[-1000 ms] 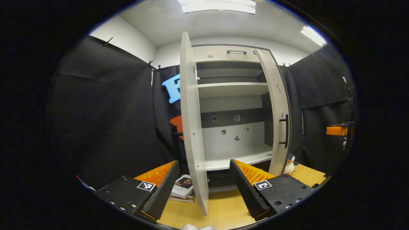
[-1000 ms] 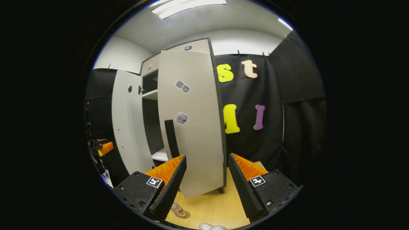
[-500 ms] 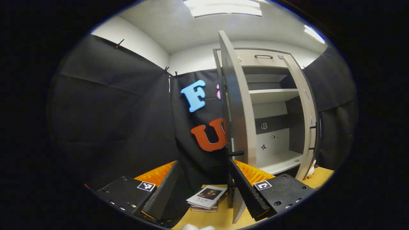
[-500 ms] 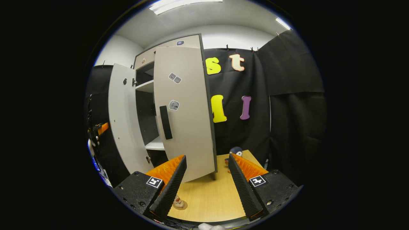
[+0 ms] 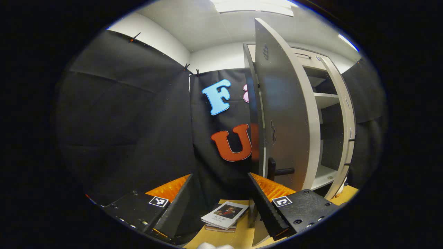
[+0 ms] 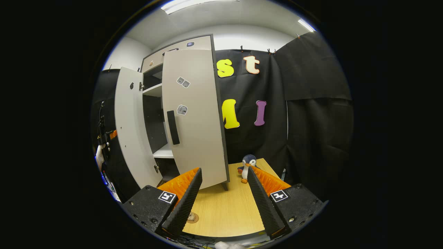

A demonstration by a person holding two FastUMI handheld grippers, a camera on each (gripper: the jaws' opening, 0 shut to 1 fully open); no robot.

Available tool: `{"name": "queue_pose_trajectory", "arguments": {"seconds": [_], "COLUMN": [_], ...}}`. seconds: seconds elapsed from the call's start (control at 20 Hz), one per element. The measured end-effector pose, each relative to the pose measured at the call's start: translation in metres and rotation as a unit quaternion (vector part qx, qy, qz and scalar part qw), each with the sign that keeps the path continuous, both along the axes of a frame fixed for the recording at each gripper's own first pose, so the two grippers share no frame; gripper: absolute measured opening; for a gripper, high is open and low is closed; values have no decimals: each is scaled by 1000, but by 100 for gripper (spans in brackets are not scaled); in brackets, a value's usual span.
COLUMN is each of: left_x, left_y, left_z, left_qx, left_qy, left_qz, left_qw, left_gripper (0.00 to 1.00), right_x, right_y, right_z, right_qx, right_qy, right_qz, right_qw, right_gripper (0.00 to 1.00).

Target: Grasp the bottle in the cabinet with the left hand and place it on the coaster, then close the right door with the right hand and the left door with the left hand.

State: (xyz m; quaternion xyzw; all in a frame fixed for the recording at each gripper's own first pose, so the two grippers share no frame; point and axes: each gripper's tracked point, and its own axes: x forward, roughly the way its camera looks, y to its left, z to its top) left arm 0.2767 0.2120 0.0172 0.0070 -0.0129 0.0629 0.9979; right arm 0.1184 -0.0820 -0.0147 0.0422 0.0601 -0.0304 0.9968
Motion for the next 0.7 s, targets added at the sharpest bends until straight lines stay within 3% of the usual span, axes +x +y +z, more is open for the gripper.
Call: {"name": "queue_pose_trajectory", "arguments": {"seconds": [0.25,0.3,0.35,0.7], "left_x": [1,2,2,0], "left_y": [-7,-8,-8,-34], "left_z": [0,1,2,2], "left_qx": [19,27,32,20], "left_qy": [10,7,7,2], "left_qz": [-2,-1,0,-21], "left_qw": [1000,1000,999,1000], "left_gripper": [93,83,88,87], "right_x": [10,12,12,7], "right_y": [4,4,4,-5], "right_z": [5,5,6,2], "right_qx": [8,6,3,2], "right_qy": [-4,-4,-4,1], "right_qz": [17,18,19,20], "right_qw": [1000,1000,1000,1000], "right_gripper": [81,81,81,81]}}
